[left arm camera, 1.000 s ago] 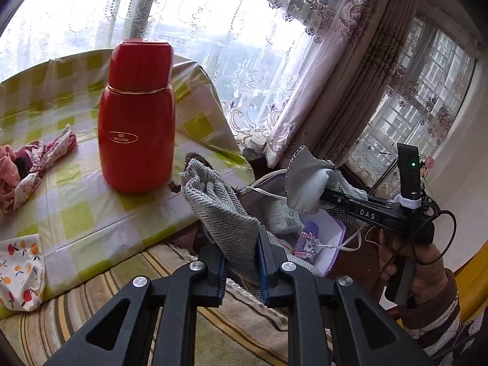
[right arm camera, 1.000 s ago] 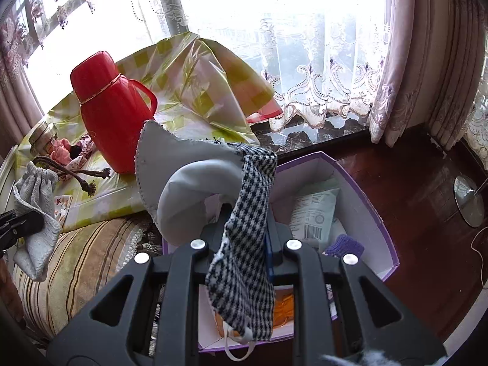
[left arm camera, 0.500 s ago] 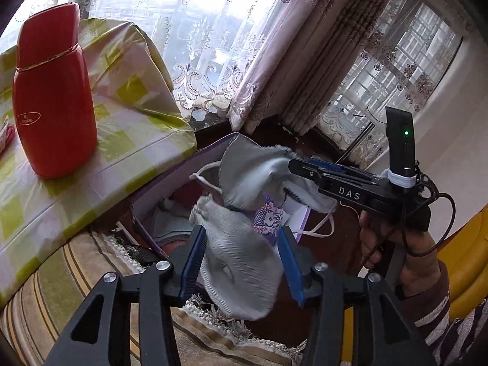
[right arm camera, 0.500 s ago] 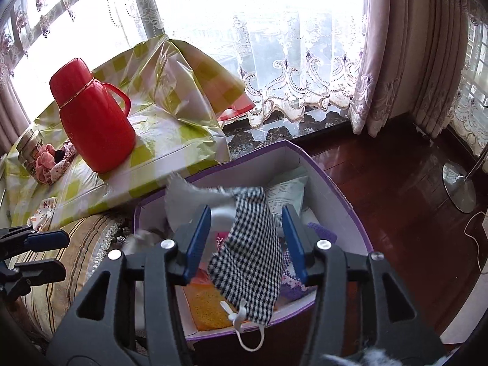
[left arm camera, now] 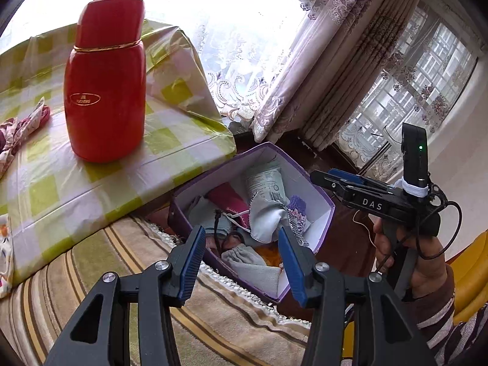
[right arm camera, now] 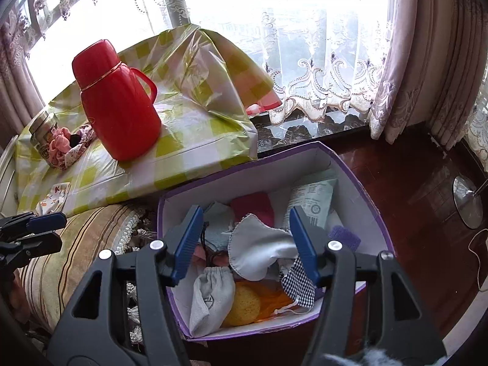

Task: Organize soft objects
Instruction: 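Move both open grippers back toward the fruit-print pouch on the table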

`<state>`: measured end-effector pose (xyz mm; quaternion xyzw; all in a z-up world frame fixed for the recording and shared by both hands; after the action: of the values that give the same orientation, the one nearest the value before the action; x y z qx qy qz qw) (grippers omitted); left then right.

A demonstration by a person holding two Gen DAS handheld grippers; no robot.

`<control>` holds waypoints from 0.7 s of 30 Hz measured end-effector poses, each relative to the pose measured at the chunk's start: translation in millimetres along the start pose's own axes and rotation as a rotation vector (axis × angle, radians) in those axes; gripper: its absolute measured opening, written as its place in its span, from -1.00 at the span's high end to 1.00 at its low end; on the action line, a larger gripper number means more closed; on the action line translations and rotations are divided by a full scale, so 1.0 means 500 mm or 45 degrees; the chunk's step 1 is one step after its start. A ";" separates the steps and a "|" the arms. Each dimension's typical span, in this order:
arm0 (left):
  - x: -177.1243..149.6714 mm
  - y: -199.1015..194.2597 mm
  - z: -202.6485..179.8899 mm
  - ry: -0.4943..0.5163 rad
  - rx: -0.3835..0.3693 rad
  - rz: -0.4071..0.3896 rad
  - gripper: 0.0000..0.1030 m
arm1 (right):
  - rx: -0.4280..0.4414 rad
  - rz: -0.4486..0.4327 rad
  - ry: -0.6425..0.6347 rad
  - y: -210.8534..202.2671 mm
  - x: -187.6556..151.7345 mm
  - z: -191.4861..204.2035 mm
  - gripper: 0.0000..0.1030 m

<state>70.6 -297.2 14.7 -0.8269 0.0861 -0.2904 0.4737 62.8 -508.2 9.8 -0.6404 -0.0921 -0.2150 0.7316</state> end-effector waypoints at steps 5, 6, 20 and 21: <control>-0.024 -0.028 0.052 -0.075 0.023 -0.033 0.01 | 0.030 0.023 -0.097 0.008 0.002 0.071 -0.26; -0.029 -0.036 0.062 -0.088 0.030 -0.039 0.01 | 0.036 0.027 -0.117 0.009 0.002 0.086 -0.27; -0.121 -0.157 0.287 -0.411 0.153 -0.171 0.01 | 0.108 0.110 -0.380 0.037 -0.001 0.293 -0.35; -0.132 -0.168 0.309 -0.444 0.170 -0.180 0.01 | 0.110 0.118 -0.397 0.040 -0.001 0.306 -0.35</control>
<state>92.5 -111.3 -0.4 -0.8354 -0.0748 -0.1803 0.5138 92.6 -357.1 16.5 -0.6375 -0.1841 -0.0747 0.7444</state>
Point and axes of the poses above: each gripper's, at about its wrist camera, not at the fingertips, and y roughly the way its jaws point, z to its left, x to its top, the point moved 6 cm from there along y, roughly the way its jaws point, and after that the axes turned 13 degrees about z, right-handed, at the moved point
